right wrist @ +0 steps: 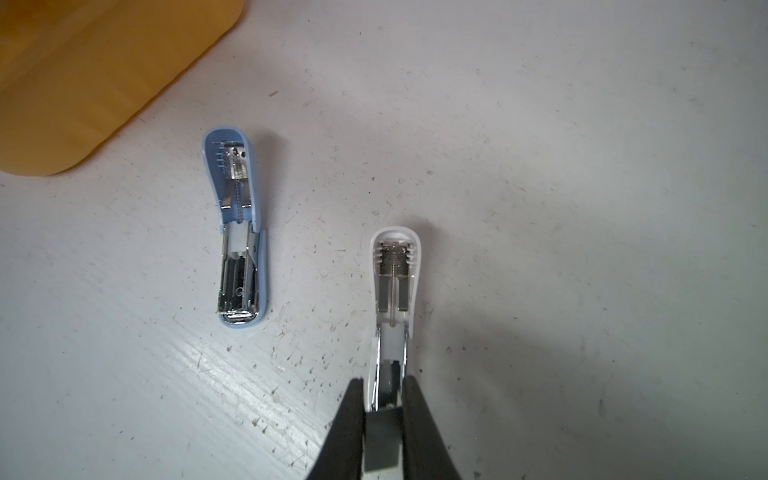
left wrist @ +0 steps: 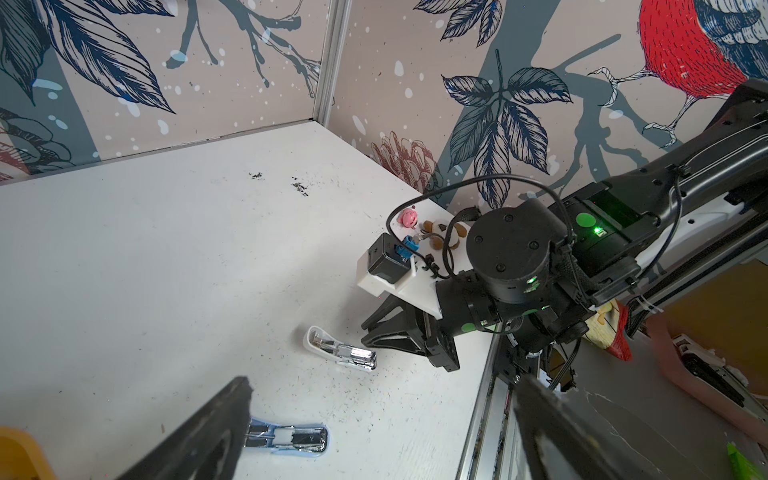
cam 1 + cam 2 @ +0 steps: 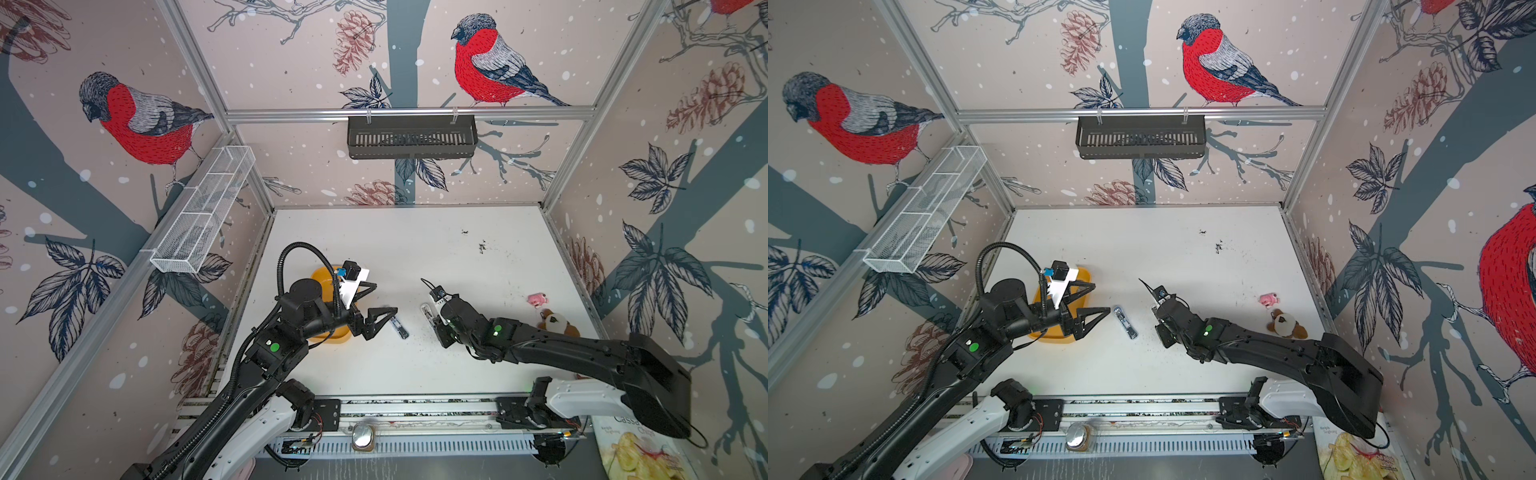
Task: Load the staples into the stapler
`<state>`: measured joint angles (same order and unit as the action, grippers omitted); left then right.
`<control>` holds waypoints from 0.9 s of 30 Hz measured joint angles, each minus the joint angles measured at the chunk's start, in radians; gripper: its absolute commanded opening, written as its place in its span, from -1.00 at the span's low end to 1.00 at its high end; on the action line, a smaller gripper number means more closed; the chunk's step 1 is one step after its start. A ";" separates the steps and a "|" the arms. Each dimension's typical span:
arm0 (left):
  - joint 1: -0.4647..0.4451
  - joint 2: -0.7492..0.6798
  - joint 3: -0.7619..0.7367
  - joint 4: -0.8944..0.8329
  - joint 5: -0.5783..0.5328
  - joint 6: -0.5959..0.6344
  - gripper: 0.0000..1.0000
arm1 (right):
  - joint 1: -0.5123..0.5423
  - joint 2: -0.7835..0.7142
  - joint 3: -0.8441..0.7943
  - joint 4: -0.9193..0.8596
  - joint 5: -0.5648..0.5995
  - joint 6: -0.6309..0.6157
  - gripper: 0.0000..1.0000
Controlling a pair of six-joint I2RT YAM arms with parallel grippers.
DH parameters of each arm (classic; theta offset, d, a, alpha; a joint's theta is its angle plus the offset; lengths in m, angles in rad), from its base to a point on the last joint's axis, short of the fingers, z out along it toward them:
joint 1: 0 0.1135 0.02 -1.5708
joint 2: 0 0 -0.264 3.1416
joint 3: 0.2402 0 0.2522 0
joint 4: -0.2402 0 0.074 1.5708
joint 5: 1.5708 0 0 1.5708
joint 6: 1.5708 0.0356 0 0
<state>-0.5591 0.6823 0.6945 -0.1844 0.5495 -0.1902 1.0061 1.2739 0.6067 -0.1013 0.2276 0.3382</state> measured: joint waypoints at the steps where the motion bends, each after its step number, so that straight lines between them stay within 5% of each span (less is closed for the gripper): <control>1: 0.000 0.000 0.000 0.000 0.000 0.002 0.97 | 0.000 0.008 0.000 0.001 0.000 0.000 -0.64; 27: 0.000 0.003 -0.003 0.000 -0.004 0.007 0.97 | 0.012 0.123 0.007 0.027 0.037 -0.001 -0.67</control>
<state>-0.5591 0.6849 0.6914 -0.1844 0.5457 -0.1833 1.0183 1.3968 0.6136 -0.0742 0.2646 0.3374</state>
